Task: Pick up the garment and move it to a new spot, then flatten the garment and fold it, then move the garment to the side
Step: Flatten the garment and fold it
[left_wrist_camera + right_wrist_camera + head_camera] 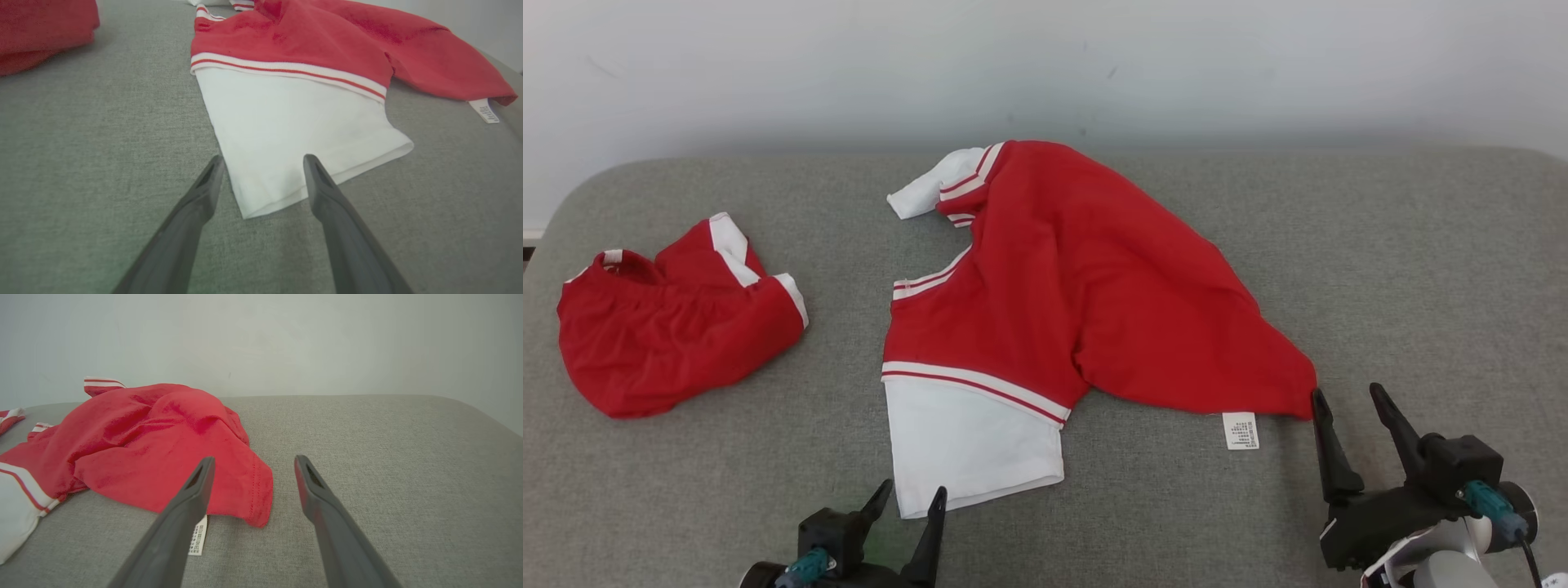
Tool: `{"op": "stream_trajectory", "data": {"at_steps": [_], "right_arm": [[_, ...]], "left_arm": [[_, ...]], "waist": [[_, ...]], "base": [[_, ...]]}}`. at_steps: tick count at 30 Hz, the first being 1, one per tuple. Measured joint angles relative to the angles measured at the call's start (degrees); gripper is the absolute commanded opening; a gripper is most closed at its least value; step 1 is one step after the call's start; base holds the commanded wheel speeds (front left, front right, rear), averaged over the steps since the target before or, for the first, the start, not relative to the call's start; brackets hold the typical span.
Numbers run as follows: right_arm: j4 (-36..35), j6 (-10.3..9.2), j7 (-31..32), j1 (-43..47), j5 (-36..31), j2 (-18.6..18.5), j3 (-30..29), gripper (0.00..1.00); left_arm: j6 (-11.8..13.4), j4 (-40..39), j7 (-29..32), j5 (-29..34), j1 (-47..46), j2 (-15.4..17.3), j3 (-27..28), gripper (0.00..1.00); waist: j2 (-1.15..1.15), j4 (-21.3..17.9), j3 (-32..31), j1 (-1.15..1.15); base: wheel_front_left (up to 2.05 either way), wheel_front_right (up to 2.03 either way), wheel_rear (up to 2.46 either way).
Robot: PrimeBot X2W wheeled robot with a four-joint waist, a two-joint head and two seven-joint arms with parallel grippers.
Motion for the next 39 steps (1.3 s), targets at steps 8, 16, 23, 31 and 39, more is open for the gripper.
{"op": "stream_trajectory", "data": {"at_steps": [8, 16, 23, 31, 39], "right_arm": [[10.73, 0.00, 0.01, -5.35, 0.21, -0.21, -0.74, 1.00], [18.07, 0.00, 0.00, -8.71, 0.81, 1.24, -1.38, 1.00], [19.84, 0.00, 0.00, -9.40, 2.18, 2.08, -1.57, 0.00], [11.12, 0.00, 0.00, -6.55, 4.95, 1.66, -1.59, 0.00], [1.94, 0.00, 0.01, -5.18, 8.83, -0.31, 0.13, 0.00]], "left_arm": [[-0.01, 5.69, 0.00, -1.98, -3.57, -1.40, -1.79, 1.00], [-0.02, 9.28, -0.32, -3.07, -5.60, -2.59, -3.42, 1.00], [0.07, 10.51, -0.47, -6.67, -6.71, -3.25, -5.26, 0.00], [0.02, 1.48, -0.01, -9.09, -5.05, -2.57, -3.58, 0.00], [-0.01, -8.91, 0.08, -13.73, -9.75, 2.13, -4.41, 0.00]], "waist": [[0.00, 1.43, 1.74, 0.00], [0.00, 2.98, 3.52, 0.00], [0.00, 3.42, 3.69, 0.00], [0.00, 2.79, 1.69, 0.00], [0.00, 0.87, -0.02, -0.01]], "base": [[0.00, 0.00, 0.00], [0.00, 0.00, 0.00], [0.00, 0.00, 0.00], [0.00, 0.00, 0.00], [0.00, 0.00, 0.00]]}}
